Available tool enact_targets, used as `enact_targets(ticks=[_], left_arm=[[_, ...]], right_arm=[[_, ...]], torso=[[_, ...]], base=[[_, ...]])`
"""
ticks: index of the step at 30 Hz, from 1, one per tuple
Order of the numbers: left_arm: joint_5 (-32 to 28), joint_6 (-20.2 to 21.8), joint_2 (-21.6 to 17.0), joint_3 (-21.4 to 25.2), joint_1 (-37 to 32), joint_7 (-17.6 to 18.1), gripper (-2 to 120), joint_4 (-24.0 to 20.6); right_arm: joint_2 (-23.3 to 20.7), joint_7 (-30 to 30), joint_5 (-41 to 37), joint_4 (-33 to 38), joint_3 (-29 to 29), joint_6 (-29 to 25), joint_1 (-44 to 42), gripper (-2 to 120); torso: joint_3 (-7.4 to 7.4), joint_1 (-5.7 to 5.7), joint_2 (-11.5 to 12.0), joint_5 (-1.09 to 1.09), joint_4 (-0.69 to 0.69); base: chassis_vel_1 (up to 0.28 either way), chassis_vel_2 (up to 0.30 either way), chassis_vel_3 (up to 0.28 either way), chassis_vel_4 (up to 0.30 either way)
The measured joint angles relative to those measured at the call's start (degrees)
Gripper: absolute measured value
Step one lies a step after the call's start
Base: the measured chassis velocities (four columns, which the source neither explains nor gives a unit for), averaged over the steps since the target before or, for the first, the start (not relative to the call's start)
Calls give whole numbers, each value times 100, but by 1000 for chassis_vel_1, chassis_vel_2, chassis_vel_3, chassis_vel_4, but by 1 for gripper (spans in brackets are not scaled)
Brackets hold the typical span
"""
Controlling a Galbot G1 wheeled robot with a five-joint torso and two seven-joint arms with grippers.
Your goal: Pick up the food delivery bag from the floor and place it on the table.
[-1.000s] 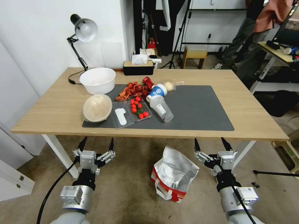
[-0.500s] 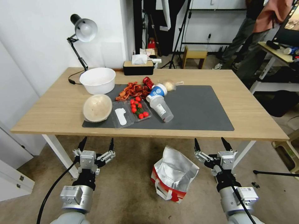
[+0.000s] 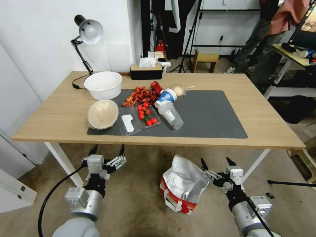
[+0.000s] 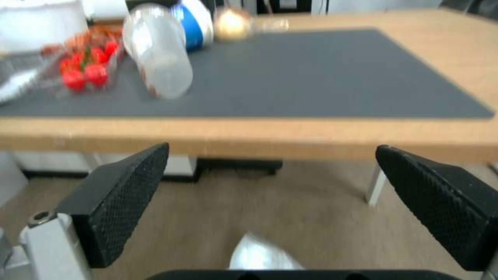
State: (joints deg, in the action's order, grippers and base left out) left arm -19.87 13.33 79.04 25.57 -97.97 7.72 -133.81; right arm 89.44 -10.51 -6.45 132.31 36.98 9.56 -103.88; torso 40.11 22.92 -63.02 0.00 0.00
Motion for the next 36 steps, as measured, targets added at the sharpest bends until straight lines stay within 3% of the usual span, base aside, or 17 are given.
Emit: enact_targets(ticks=[3, 5, 20, 30, 36], left_arm=[[-329, 130, -118, -95, 79, 109, 100, -24], [-476, -136, -173, -116, 94, 110, 100, 11], [-508, -316, -177, -97, 5, -54, 100, 7], [-655, -221, -217, -4, 15, -56, 100, -28], [-714, -122, -287, 115, 71, -80, 100, -42]], right_arm=[[-16, -17, -18, -6, 38, -104, 8, 100], [-10, 12, -23, -4, 45, -168, 19, 100], [7, 116, -77, -16, 47, -432, 70, 100], [45, 126, -78, -124, 30, -599, 94, 100], [84, 144, -81, -171, 14, -679, 126, 100]], torso=[[0, 0, 0, 0, -2], [0, 0, 0, 0, 0], [0, 0, 0, 0, 0], [-4, -4, 8, 0, 0], [-92, -73, 165, 0, 0]], base=[[0, 0, 0, 0], [0, 0, 0, 0], [0, 0, 0, 0], [0, 0, 0, 0], [0, 0, 0, 0]])
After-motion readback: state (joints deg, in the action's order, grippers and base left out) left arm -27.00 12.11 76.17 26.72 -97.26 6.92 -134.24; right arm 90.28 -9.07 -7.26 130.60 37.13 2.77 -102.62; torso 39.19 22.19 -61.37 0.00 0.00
